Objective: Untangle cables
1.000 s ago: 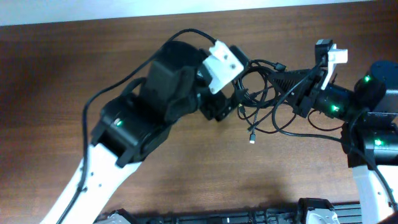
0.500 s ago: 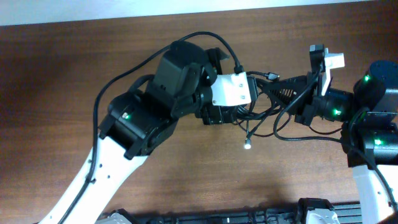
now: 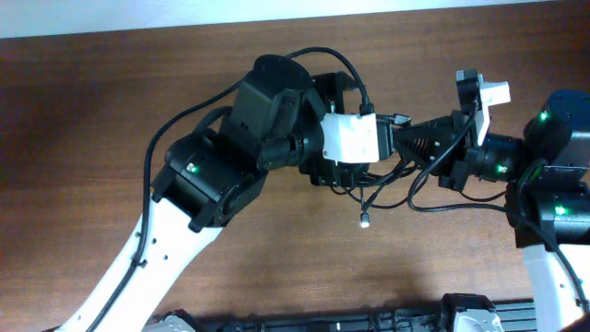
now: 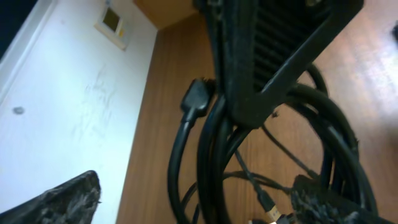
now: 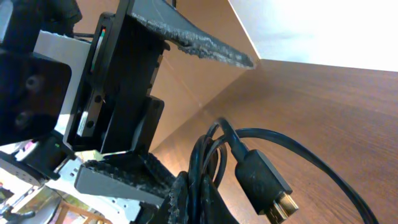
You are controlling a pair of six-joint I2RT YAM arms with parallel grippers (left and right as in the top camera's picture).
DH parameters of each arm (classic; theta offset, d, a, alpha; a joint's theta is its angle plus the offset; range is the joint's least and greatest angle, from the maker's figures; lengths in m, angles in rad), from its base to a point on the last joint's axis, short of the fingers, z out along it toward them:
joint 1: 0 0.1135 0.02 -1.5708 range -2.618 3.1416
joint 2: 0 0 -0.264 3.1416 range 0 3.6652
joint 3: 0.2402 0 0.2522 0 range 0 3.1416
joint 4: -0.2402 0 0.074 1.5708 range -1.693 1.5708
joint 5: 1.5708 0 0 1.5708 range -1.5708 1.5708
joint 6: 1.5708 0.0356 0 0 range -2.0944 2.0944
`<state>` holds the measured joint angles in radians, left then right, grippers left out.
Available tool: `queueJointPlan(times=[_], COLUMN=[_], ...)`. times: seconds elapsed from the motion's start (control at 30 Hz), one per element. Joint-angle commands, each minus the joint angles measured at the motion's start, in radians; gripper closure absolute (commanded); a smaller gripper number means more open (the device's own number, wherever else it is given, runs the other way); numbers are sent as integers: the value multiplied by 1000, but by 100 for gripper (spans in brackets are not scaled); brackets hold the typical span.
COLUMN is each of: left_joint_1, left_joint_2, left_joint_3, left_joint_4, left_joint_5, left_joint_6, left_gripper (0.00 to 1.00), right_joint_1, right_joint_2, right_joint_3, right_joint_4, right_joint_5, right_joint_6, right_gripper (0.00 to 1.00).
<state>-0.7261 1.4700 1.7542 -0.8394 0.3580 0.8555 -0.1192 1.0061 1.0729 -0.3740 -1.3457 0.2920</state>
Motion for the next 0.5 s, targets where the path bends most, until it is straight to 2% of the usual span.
queueJointPlan(times=[0.0,0.1,0.17,0.27,0.33,0.37,0.47], left_joint_1=[1,1,1,1,1,1,2], left_joint_2=[49,64,69,71,71,71,71], left_joint_3=[9,9,9,9,9,9,9], left_joint_4=[5,6,9,19,21,20,19], left_joint_5=[87,121,121,121,121,121,121], left_joint_6=[14,14,14,14,14,13,1], left_gripper=[8,17,29,57,93,100,100], right_joint_1=[2,2,2,2,2,2,2], right_joint_2=[-5,-5,-5,-5,-5,-5,-5], right_joint_3=[6,6,6,6,6,6,6], right_joint_4=[7,6,6,7,6,7,6], right_joint_5=[-35,-35,-35,-35,-35,-35,-35], right_joint_6=[2,2,2,2,2,2,2], right_gripper=[96,96,96,96,95,92,92])
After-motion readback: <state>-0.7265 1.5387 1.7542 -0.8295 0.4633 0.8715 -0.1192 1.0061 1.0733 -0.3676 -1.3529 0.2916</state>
